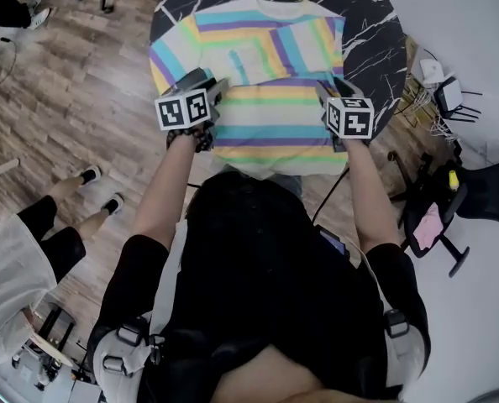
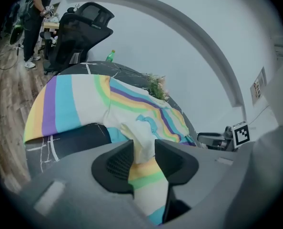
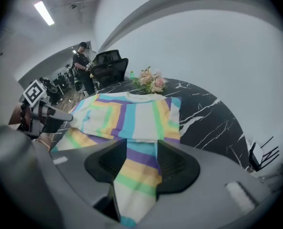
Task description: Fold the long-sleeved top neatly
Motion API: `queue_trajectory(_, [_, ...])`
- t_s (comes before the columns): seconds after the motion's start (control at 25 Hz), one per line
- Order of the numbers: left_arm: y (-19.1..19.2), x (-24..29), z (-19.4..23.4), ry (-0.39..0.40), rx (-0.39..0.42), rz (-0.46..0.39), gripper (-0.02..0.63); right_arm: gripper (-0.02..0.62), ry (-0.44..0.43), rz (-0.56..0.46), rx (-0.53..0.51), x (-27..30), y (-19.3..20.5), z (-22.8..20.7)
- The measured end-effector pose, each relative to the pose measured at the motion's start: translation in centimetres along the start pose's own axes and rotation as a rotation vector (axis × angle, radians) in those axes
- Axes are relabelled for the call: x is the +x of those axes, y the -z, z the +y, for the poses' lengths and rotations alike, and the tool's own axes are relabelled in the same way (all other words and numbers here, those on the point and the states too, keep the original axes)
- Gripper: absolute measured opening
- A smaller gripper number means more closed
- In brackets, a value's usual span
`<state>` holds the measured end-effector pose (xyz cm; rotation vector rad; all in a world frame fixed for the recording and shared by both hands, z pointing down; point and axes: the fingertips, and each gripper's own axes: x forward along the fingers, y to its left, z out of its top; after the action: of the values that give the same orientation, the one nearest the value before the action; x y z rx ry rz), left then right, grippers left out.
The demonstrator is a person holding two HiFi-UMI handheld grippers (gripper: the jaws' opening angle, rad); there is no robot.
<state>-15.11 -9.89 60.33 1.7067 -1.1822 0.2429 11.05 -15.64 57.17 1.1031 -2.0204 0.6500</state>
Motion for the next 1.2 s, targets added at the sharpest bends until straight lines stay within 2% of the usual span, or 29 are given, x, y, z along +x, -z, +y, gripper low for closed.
queue_trajectory(0.2, [-0.7, 0.0, -0.1, 0.018, 0.000, -0.003, 0.145, 0.186, 0.069, -0.048, -0.019, 1.0, -3.7, -3.3])
queue_trajectory(0.36, [-1.6, -1.4, 0.4, -0.088, 0.034, -0.044, 0.146, 0.187, 0.056, -0.087, 0.021, 1.0, -6.0, -5.1])
queue_trajectory(0.48, [-1.3, -2.7, -0.9, -0.143, 0.063, -0.078, 0.146, 0.183, 0.024, -0.082, 0.054, 1.4, -5.8, -6.9])
queue_trajectory(0.64, [0.4, -0.1, -5.8, -0.110, 0.126, -0.060, 0.147, 0.179, -0.011, -0.080, -0.014, 1.8, -5.8, -9.6])
queue_trajectory(0.8, [2.2, 4.1, -12.3, -0.096, 0.168, -0.069, 0.146, 0.176, -0.103, -0.093, -0.079, 1.6, -6.4, -12.0])
queue_trajectory(1.0, [4.4, 9.6, -19.5, -0.125, 0.138, -0.084, 0.146, 0.158, -0.222, -0.083, -0.178, 0.6, -6.8, -15.3])
queue_trajectory(1.2, [4.2, 14.2, -24.2, -0.150, 0.133, -0.092, 0.146, 0.150, -0.308, -0.078, -0.284, -0.4, -7.3, -18.1])
